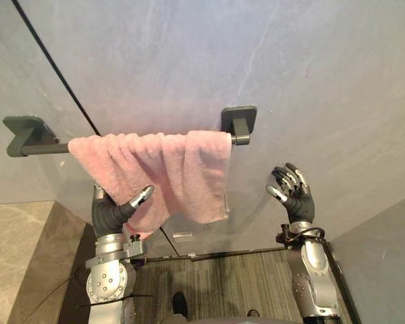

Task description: Organize washtable

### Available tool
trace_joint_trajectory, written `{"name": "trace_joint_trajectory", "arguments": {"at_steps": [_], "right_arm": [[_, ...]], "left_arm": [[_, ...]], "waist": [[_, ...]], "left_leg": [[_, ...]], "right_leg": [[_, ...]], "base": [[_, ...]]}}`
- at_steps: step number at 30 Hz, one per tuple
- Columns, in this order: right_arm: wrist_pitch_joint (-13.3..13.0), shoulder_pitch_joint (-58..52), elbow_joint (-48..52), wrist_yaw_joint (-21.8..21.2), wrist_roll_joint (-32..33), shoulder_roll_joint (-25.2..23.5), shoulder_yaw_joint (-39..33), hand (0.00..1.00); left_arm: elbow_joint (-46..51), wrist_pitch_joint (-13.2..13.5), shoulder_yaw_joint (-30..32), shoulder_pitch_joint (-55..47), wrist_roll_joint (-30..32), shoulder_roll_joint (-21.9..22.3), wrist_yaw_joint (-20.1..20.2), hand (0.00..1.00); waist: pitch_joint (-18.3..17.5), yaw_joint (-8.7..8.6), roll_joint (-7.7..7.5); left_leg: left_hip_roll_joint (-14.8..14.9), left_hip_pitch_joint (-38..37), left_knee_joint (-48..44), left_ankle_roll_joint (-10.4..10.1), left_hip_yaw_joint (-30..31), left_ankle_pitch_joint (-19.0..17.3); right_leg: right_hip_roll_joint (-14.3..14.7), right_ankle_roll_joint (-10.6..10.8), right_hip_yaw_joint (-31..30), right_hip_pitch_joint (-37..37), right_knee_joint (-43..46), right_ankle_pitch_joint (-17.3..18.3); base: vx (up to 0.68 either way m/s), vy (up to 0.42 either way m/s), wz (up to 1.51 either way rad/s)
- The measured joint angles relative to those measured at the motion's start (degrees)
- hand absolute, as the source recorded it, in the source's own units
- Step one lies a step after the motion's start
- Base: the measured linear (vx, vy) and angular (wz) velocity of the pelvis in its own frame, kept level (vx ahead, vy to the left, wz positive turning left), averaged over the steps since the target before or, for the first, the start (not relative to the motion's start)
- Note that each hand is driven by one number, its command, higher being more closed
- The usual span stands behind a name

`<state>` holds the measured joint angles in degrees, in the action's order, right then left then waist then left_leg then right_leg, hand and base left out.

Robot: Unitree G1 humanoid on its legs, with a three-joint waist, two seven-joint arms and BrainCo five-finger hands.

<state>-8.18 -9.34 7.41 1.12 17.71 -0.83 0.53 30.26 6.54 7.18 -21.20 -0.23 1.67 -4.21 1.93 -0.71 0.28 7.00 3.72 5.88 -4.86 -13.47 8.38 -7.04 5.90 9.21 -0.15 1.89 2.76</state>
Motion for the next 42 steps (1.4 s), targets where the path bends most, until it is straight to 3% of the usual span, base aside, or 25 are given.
{"name": "trace_joint_trajectory", "arguments": {"at_steps": [11,18,21,24,27,31,34,36,38,42], "right_arm": [[1.3,-8.2,-0.4,-2.7,-0.3,-0.7,-1.7,0.0],[6.3,-23.6,-0.4,-10.6,-4.7,0.3,4.6,0.0],[7.6,-27.4,-1.9,-14.5,-12.4,2.0,7.5,0.0],[7.7,-28.9,-2.3,-16.3,-20.5,3.7,10.5,0.0],[7.7,-28.2,-0.7,-16.5,-23.0,6.1,13.8,0.0],[7.5,-19.6,2.1,-18.8,-22.4,10.7,21.4,0.0],[7.3,-10.1,2.2,-18.8,-16.3,11.9,26.4,0.0],[6.8,-2.1,2.4,-18.8,-10.1,12.8,30.4,0.0],[5.1,7.8,2.4,-18.5,-2.6,12.8,35.0,0.0],[1.4,16.9,2.9,-16.8,2.0,10.9,35.9,0.0]], "left_arm": [[-0.4,-0.6,5.6,-4.8,3.5,0.6,2.4,0.0],[-10.8,-4.5,8.7,-14.9,10.9,0.5,9.6,0.0],[-20.3,-6.1,8.4,-17.4,12.2,0.3,15.6,0.0],[-30.6,-6.4,7.3,-17.8,12.4,0.2,16.6,0.0],[-35.2,-6.6,3.2,-18.2,12.3,-0.7,17.6,0.0],[-30.6,-6.8,-5.5,-17.8,11.7,-5.1,21.5,0.0],[-24.9,-6.5,-8.9,-14.5,4.0,-7.9,21.7,0.0],[-22.7,-6.0,-10.7,-10.2,-4.7,-10.0,21.1,0.0],[-20.1,-4.6,-12.9,-3.9,-15.4,-12.2,18.9,0.0],[-15.6,-2.3,-13.5,4.2,-32.4,-12.8,17.7,0.0]], "waist": [[-0.3,0.08,-0.35],[-0.4,0.34,-0.54],[-0.6,0.46,-0.74],[-0.7,1.06,-0.91],[-1.3,1.54,-1.58],[-2.0,1.46,-1.97],[-2.6,1.53,-1.89],[-3.3,1.66,-2.05],[-3.9,1.83,-1.89],[-3.9,1.76,-1.53]], "left_leg": [[0.1,-0.6,0.0,0.0,-0.7,0.0],[1.2,-2.1,0.0,-0.4,-2.9,-1.1],[1.5,-2.7,0.0,-0.7,-4.0,-1.4],[2.0,-3.0,0.0,-0.7,-4.5,-1.4],[2.1,-2.9,0.0,-0.7,-4.6,-1.4],[1.8,-1.9,0.0,-0.7,-4.5,-1.4],[1.6,-0.7,0.0,-0.7,-4.0,-1.4],[1.3,-0.5,0.0,-0.9,-3.9,-1.3],[0.9,-0.7,-0.4,-0.4,-3.7,-0.7],[0.6,-2.4,-0.4,-0.4,-3.5,-0.7]], "right_leg": [[0.0,0.0,-0.2,0.5,-0.1,-0.1],[0.1,0.0,-1.4,1.0,-0.1,0.1],[0.1,0.3,-1.4,0.9,0.0,0.8],[0.1,0.3,-0.9,0.8,0.2,0.8],[0.1,0.3,-0.5,0.8,0.2,0.8],[0.0,0.3,-0.2,0.1,-0.1,0.8],[0.1,0.4,-0.2,-0.7,-0.4,0.8],[0.1,0.7,-0.3,-1.0,-0.5,0.4],[0.0,0.4,-0.4,-0.8,-0.4,-0.7],[-0.3,0.4,-0.4,1.2,-0.2,-0.8]], "base": [[0.0,0.0,0.0],[-0.01,-0.001,-0.12],[-0.02,0.0,-0.14],[-0.01,-0.005,-0.11],[0.01,-0.001,0.04],[0.01,0.006,0.03],[0.01,0.004,0.01],[0.05,0.002,0.01],[0.1,-0.001,-0.02],[0.08,0.004,0.0]]}}
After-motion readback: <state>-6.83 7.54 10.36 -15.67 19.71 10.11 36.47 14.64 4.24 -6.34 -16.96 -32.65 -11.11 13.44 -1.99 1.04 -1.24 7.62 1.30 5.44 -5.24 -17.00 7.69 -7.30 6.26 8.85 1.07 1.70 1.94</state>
